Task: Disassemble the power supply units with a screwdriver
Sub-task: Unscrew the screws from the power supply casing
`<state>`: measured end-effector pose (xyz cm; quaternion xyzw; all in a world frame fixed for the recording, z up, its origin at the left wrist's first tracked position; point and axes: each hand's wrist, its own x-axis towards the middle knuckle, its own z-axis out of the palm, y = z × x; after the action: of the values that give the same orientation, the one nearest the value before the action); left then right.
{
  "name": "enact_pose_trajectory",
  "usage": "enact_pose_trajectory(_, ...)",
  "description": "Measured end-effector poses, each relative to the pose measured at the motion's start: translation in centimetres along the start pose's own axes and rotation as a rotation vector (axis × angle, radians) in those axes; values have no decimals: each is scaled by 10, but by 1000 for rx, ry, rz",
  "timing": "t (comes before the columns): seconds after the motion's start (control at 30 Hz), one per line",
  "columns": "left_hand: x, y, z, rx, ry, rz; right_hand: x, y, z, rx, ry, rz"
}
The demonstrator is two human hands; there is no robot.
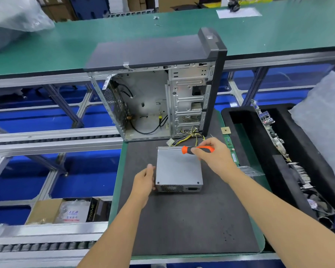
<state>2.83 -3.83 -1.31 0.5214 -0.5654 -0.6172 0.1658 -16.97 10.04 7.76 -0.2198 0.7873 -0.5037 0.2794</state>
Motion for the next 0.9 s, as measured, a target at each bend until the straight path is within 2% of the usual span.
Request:
enact_pose_trajectory(0.1,-6,-9,-11,-83,71,54,-1,-14,-1,-76,23,-69)
enact_pose_trajectory(0.3,-24,-16,-16,-30,9,164,-6,-31,14,-145,-40,-135)
enact_pose_trajectory(0.9,-25,-29,-15,-268,-82,34,-3,-32,21,-130,-23,-68)
